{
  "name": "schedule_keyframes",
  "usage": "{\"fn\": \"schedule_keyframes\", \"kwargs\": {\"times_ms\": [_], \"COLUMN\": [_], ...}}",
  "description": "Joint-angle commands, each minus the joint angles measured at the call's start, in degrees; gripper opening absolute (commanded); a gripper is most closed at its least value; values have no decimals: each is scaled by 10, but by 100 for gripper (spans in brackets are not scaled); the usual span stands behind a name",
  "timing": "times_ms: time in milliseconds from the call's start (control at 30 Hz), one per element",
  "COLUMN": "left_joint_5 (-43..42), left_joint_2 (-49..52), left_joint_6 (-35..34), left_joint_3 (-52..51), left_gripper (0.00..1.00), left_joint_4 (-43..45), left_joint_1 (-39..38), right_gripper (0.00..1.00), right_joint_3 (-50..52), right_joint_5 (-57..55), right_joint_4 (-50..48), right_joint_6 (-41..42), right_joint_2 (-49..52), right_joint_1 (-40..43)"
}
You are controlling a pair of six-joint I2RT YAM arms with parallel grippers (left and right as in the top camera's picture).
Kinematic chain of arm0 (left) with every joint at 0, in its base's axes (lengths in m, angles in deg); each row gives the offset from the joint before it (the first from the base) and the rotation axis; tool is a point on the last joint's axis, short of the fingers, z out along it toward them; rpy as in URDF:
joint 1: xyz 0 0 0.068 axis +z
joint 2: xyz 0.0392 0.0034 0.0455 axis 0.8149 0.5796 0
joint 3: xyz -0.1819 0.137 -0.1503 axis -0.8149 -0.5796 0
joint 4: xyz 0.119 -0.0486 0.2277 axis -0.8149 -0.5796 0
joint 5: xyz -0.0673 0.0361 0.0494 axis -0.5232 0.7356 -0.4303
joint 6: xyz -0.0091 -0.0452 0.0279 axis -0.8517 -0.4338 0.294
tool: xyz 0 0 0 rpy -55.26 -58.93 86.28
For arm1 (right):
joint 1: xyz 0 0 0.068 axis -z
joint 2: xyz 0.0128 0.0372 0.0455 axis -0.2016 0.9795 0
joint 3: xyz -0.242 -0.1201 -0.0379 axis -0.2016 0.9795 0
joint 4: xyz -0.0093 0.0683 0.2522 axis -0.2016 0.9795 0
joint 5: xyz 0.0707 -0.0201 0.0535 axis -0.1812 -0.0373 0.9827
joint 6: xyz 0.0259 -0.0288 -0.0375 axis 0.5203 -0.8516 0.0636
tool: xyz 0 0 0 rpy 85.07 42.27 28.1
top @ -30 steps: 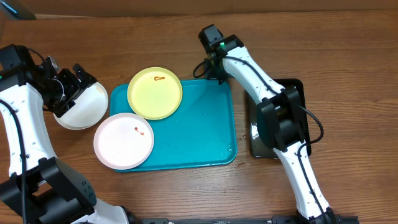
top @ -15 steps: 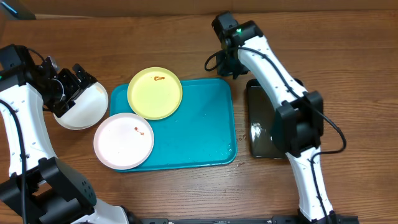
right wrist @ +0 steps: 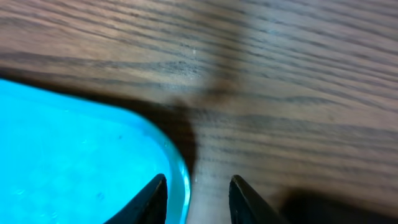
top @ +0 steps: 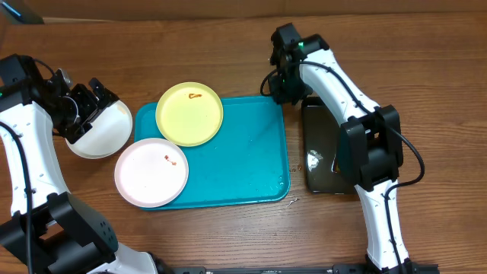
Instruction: Clean dirty plates on tray and stack at the side
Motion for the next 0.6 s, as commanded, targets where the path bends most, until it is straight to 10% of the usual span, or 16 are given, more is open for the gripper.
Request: {"fn": "schedule_keyframes", "kwargs": {"times_ms": [0, 567], "left_joint_5": [1, 1], "left_joint_2": [-8, -8], "left_joint_6": [13, 13], "left_joint_3": [10, 10], "left_gripper": [100, 100], "left_joint_4": [-1, -1], "left_joint_1": [0, 0], "right_gripper": [26, 4], "right_joint_3": [40, 73], "right_joint_5": [11, -54], "right_joint_4": [-41, -89], "right_joint_6": [-36, -36], "right_joint_2": [-4, -4], "right_joint_1": [1, 3]}}
